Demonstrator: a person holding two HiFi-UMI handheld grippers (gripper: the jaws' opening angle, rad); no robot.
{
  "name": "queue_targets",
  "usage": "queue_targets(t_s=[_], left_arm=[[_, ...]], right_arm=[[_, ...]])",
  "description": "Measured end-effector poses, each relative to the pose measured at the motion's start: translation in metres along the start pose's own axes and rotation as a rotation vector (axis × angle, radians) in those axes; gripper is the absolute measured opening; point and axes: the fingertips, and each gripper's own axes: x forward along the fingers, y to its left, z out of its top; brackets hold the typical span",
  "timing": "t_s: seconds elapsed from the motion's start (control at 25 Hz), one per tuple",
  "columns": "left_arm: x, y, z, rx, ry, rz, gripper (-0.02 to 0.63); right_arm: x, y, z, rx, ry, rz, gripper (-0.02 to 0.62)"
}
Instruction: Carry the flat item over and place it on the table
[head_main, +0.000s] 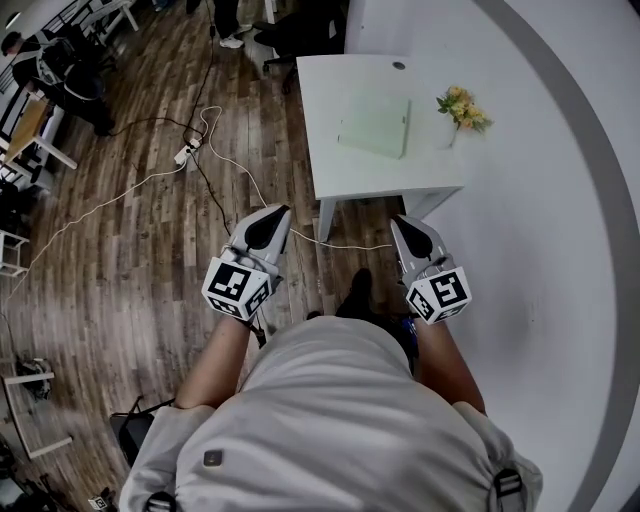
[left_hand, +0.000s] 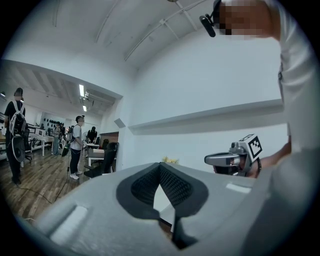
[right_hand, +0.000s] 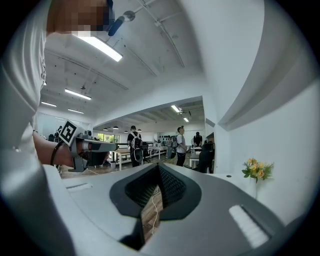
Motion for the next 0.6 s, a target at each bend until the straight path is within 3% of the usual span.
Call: queue_targets(t_s=[0.6], left_arm=[[-0.018, 0.006, 0.002, -0.016, -0.029, 0.005, 0.0]], right_arm=[[0.005, 0.02, 0.013, -0.025, -0.012, 0.009, 0.009]])
